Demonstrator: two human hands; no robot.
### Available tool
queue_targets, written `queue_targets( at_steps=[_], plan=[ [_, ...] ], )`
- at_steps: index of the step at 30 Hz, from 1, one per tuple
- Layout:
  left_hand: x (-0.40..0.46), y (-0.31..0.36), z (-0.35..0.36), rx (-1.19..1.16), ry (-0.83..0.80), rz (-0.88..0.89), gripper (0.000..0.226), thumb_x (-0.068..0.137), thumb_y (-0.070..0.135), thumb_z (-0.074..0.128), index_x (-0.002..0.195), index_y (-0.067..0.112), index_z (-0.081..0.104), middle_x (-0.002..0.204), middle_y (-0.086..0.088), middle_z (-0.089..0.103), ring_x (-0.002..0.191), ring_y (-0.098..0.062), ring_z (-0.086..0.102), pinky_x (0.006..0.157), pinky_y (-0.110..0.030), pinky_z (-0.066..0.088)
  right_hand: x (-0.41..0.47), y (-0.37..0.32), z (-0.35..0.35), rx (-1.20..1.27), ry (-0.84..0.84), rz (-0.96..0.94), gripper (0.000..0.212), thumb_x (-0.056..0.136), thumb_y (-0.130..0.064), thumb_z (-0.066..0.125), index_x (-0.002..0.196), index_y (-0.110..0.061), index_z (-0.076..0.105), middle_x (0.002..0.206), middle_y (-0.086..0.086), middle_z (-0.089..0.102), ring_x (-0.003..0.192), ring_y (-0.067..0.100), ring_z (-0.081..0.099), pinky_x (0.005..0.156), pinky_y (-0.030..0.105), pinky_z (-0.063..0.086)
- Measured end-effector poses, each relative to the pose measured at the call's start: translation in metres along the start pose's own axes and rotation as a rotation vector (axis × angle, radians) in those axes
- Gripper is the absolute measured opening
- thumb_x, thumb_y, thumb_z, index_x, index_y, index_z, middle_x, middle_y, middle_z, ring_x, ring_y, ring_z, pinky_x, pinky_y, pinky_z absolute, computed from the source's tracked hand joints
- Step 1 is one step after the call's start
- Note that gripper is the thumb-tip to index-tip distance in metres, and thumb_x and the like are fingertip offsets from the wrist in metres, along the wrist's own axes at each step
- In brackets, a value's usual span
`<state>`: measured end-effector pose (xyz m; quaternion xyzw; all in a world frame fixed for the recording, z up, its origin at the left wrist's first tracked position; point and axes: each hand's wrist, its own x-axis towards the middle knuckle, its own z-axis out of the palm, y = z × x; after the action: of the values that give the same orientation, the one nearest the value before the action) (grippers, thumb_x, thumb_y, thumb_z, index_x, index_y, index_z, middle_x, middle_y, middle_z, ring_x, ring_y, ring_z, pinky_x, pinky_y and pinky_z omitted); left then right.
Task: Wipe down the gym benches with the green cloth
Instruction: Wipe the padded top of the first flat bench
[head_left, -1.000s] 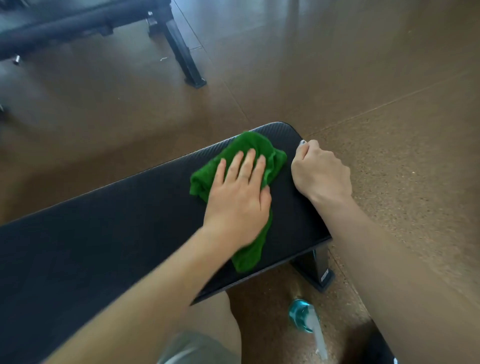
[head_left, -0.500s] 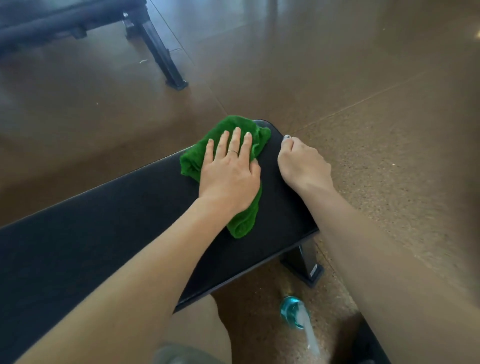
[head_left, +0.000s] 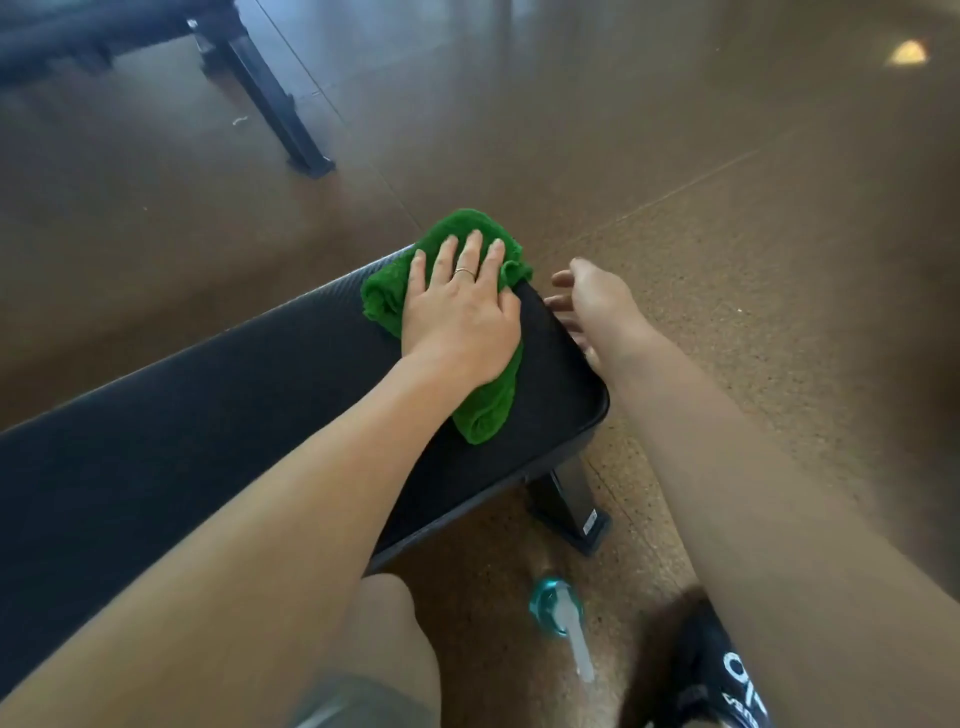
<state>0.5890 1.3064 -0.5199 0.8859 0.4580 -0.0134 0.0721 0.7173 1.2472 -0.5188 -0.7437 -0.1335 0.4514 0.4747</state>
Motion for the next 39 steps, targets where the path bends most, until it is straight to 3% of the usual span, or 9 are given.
queue_targets(
  at_steps=[9,13,18,27,31,33,35,37,39],
  plan=[
    [-0.117,0.021,0.014,0.091,0.031,0.419,0.061,0.109,0.046,0.020,0.165,0.024,0.018,0.172,0.002,0.015,0.160,-0.020,0.008,0.130,-0.047,0.004,-0.033,0.024,-0.020,0.206,0.001,0.026,0.052,0.110,-0.044,0.030,0.123,-0.008,0.065,0.113,0.015,0.073,0.095,0.025,0.070,0.088,0.039,0.057],
    [-0.094,0.013,0.010,0.071,0.019,0.514,0.059,0.109,0.049,0.019,0.164,0.028,0.020,0.172,0.005,0.016,0.160,-0.016,0.006,0.131,-0.044,0.002,-0.044,0.034,-0.016,0.072,0.046,-0.115,0.046,0.107,-0.043,0.035,0.126,-0.016,0.066,0.119,0.006,0.072,0.113,0.021,0.066,0.108,0.046,0.049],
    [-0.088,0.013,0.007,0.005,0.007,0.560,0.060,0.109,0.054,0.021,0.163,0.027,0.025,0.171,0.004,0.021,0.160,-0.016,0.008,0.131,-0.043,0.002,-0.074,0.043,-0.010,-0.115,0.188,-0.428,0.046,0.110,-0.035,0.036,0.153,-0.023,0.046,0.154,-0.006,0.050,0.142,0.010,0.042,0.113,0.026,0.033],
    [-0.141,0.000,0.015,0.136,0.020,0.625,0.063,0.110,0.052,0.021,0.164,0.021,0.023,0.172,-0.003,0.018,0.160,-0.023,0.007,0.131,-0.044,-0.001,-0.094,0.043,-0.001,-0.241,0.120,-0.537,0.048,0.110,-0.037,0.032,0.154,-0.024,0.046,0.157,-0.007,0.048,0.146,0.008,0.039,0.123,0.034,0.029],
    [-0.147,-0.019,0.001,0.095,-0.048,0.712,0.063,0.107,0.051,0.033,0.164,0.027,0.023,0.173,0.002,0.012,0.160,-0.017,-0.001,0.128,-0.039,-0.009,-0.105,0.060,0.007,-0.452,0.303,-0.689,0.047,0.107,-0.036,0.035,0.141,-0.014,0.058,0.142,0.001,0.060,0.135,0.014,0.049,0.116,0.030,0.036],
    [-0.143,-0.029,-0.012,-0.118,-0.049,0.660,0.062,0.105,0.043,0.044,0.162,0.028,0.029,0.172,0.004,0.015,0.160,-0.013,0.004,0.130,-0.037,-0.002,-0.116,0.074,0.011,-0.521,0.434,-0.821,0.039,0.106,-0.031,0.041,0.128,-0.009,0.063,0.128,0.004,0.064,0.124,0.017,0.053,0.110,0.033,0.041],
    [-0.145,-0.046,-0.020,-0.307,0.102,0.500,0.055,0.102,0.034,0.048,0.155,0.022,0.044,0.165,0.001,0.034,0.155,-0.016,0.026,0.128,-0.044,0.022,-0.126,0.092,0.018,-0.592,0.479,-0.912,0.033,0.106,-0.024,0.044,0.122,-0.005,0.065,0.125,0.010,0.064,0.123,0.024,0.055,0.110,0.041,0.042],
    [-0.152,-0.069,-0.021,-0.350,0.302,0.298,0.044,0.102,0.029,0.047,0.143,0.015,0.054,0.152,-0.003,0.050,0.142,-0.020,0.044,0.118,-0.047,0.039,-0.141,0.111,0.035,-0.810,0.410,-0.875,0.047,0.109,-0.035,0.038,0.137,-0.004,0.059,0.145,0.020,0.053,0.143,0.035,0.043,0.121,0.048,0.033],
    [-0.163,-0.087,-0.016,-0.341,0.381,0.117,0.040,0.103,0.027,0.047,0.139,0.013,0.055,0.147,-0.006,0.054,0.138,-0.024,0.049,0.116,-0.047,0.041,-0.154,0.125,0.052,-1.023,0.344,-0.783,0.069,0.107,-0.055,0.023,0.156,-0.009,0.037,0.165,0.023,0.027,0.157,0.038,0.017,0.128,0.052,0.017]
  ],
)
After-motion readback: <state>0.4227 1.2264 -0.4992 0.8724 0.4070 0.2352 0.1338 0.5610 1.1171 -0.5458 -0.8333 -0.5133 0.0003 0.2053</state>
